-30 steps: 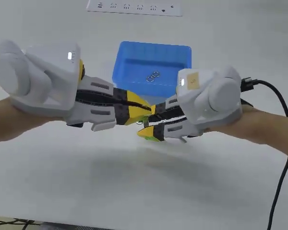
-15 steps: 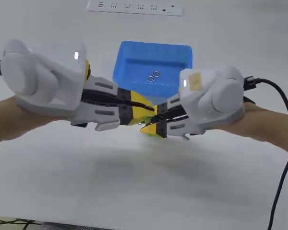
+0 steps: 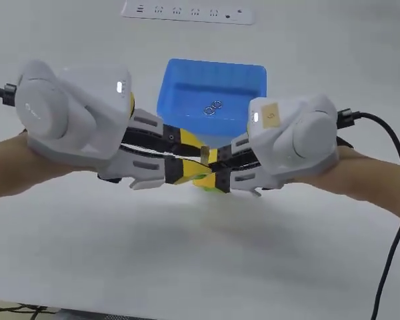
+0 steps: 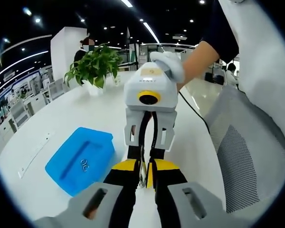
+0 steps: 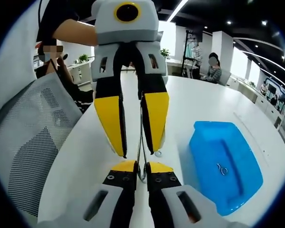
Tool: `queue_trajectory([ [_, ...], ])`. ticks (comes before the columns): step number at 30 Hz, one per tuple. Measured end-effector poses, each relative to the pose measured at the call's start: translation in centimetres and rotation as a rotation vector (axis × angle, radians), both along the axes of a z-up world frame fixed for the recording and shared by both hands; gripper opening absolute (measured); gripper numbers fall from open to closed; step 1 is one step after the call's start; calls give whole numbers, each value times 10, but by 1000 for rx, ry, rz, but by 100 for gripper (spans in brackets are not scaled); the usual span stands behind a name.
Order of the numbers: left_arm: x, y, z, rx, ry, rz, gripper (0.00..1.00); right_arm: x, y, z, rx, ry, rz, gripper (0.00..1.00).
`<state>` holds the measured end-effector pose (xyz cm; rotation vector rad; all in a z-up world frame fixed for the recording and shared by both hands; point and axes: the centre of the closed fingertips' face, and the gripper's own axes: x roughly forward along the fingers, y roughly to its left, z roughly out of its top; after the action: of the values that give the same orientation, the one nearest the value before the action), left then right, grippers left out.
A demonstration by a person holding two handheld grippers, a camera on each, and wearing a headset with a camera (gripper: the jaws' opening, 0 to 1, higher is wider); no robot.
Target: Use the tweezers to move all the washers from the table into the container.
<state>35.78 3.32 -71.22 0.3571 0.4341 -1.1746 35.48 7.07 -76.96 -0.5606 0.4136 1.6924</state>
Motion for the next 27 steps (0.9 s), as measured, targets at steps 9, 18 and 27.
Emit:
queue_trajectory([
  [9,-1,11,14,-20,-24,51,23,-4,2,13,0,-10,-5,8],
  [18,-13,35,23,-73,-11,151,35,0,-3,35,10,-48,-12,8],
  [27,-15,54,31,-98,-36,275,65,14,-6,70,44,-85,-58,8],
])
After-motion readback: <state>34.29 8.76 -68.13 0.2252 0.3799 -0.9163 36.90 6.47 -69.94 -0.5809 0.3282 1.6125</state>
